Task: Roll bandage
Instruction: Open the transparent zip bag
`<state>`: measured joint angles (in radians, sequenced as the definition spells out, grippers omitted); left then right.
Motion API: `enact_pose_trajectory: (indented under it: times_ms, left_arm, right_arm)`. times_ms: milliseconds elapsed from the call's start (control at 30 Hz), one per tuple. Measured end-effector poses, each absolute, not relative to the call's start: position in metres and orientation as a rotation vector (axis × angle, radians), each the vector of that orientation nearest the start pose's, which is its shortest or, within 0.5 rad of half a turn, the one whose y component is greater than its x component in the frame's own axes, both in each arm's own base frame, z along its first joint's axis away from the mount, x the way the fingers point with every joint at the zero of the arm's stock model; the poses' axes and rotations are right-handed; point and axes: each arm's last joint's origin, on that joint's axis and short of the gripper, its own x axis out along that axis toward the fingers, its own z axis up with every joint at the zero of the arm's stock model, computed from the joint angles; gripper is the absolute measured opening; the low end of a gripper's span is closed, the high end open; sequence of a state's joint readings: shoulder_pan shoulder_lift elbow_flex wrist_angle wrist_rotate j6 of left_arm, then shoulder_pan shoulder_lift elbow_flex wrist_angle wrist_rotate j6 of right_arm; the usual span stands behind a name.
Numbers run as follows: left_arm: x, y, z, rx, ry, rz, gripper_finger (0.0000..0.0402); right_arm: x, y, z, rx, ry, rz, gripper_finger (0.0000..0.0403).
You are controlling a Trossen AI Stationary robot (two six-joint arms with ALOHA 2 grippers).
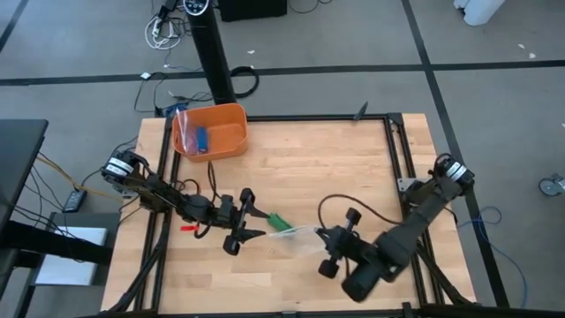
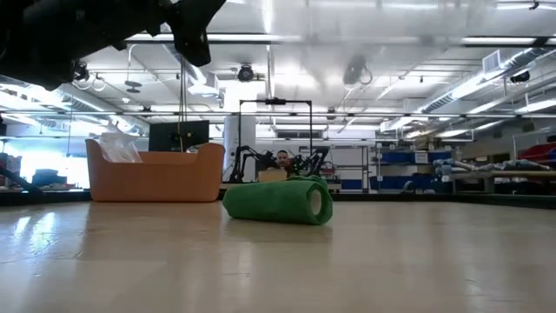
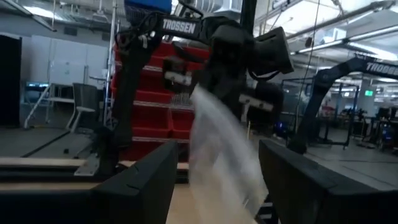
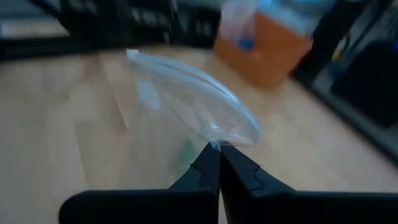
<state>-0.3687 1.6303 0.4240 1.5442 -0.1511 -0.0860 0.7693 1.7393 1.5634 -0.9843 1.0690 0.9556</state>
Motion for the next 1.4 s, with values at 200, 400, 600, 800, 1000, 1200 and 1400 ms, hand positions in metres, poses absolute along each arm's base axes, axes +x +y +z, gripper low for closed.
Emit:
enact_pose_trajectory:
  times_ms: [200, 400, 600, 800, 1000, 1200, 1400]
  left_arm:
    - [0.252, -0.097, 0.194, -0.16, -0.336, -0.251, 0.0232]
    - [0.255, -0.105, 0.202, -0.104, -0.378, -0.256, 0.0232]
    - [0.26, -0.106, 0.209, -0.105, -0.401, -0.208, 0.0226]
    - [0.261, -0.107, 0.21, -0.099, -0.403, -0.207, 0.0152]
    - [0.261, -0.107, 0.209, -0.018, -0.399, -0.194, 0.0025]
    - [0.263, -0.106, 0.204, 0.048, -0.349, -0.143, 0.0005]
    - [0.268, -0.105, 0.185, 0.127, -0.152, -0.053, 0.0003]
  right_arm:
    - [0.264, 0.232, 0.329, -0.111, 0.35, -0.573, 0.0001]
    - [0.269, 0.228, 0.332, -0.15, 0.33, -0.603, 0.0001]
    - [0.271, 0.227, 0.332, -0.15, 0.332, -0.606, 0.0]
    - [0.271, 0.228, 0.332, -0.14, 0.33, -0.602, 0.0]
    - [0.272, 0.228, 0.332, -0.132, 0.334, -0.595, 0.0001]
    - [0.269, 0.232, 0.335, -0.057, 0.418, -0.484, 0.0054]
    - [0.264, 0.232, 0.342, -0.031, 0.436, -0.438, 0.0149]
